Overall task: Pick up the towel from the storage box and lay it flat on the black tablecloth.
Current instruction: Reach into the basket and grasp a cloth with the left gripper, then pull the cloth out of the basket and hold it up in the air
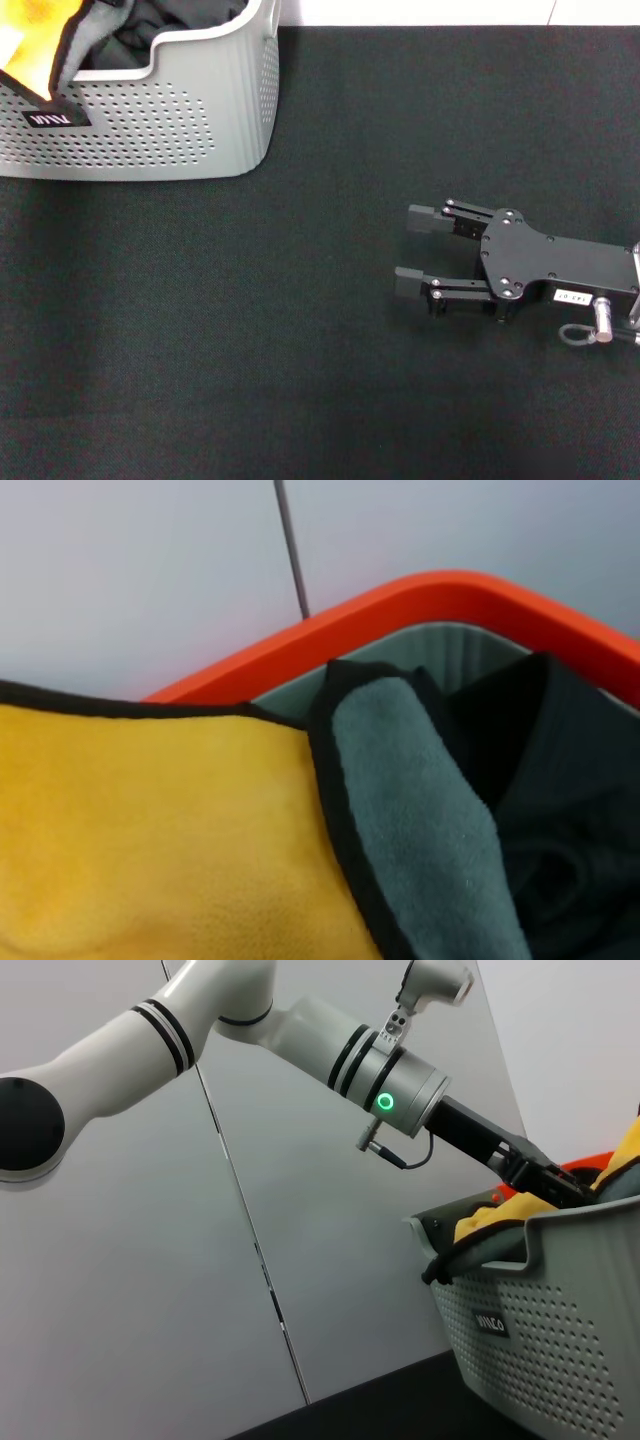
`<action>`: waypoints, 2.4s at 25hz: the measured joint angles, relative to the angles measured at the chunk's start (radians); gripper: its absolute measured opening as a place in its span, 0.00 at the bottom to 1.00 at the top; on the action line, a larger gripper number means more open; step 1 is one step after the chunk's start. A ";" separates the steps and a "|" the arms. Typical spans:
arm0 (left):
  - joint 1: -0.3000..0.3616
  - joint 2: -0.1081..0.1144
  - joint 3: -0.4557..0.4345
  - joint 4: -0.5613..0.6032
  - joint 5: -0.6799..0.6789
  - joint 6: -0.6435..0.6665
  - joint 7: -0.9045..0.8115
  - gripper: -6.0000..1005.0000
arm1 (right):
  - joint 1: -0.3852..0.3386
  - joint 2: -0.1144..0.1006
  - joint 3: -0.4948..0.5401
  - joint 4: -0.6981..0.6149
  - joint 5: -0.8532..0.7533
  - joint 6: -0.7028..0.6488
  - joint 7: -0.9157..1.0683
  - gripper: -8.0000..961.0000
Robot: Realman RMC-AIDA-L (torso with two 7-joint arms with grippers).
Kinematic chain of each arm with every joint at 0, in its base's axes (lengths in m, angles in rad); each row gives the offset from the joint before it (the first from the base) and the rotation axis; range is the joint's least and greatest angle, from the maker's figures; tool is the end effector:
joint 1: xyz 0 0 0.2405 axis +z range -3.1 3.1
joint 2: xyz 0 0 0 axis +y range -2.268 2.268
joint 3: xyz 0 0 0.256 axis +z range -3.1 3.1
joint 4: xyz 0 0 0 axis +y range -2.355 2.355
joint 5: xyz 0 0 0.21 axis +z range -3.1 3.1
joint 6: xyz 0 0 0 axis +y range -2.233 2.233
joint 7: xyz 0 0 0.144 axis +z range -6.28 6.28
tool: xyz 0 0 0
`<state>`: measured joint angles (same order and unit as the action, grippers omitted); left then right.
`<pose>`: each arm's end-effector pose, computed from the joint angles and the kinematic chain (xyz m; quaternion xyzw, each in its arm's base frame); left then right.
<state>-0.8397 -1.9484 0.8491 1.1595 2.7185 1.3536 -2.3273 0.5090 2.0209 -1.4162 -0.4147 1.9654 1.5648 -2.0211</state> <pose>-0.1853 0.4545 0.1312 -0.8716 -0.3087 0.0690 0.3747 0.2182 0.2987 -0.0446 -0.9129 0.1423 0.3805 0.0406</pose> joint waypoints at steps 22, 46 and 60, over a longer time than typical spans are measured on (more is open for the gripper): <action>0.087 -0.035 0.002 0.311 -0.133 0.028 0.002 0.03 | -0.020 0.001 0.099 0.025 0.000 0.020 -0.037 0.86; 0.247 0.029 -0.164 0.742 -1.186 0.468 0.027 0.02 | -0.240 -0.052 0.283 -0.437 0.113 0.224 0.037 0.86; 0.403 -0.121 0.062 0.661 -0.934 0.549 0.407 0.02 | -0.094 -0.074 0.238 -0.232 0.141 0.229 0.206 0.86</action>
<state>-0.4366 -2.0693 0.9116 1.8202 1.7848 1.9024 -1.9202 0.4151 1.9470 -1.1779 -0.6463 2.1068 1.7938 -1.8151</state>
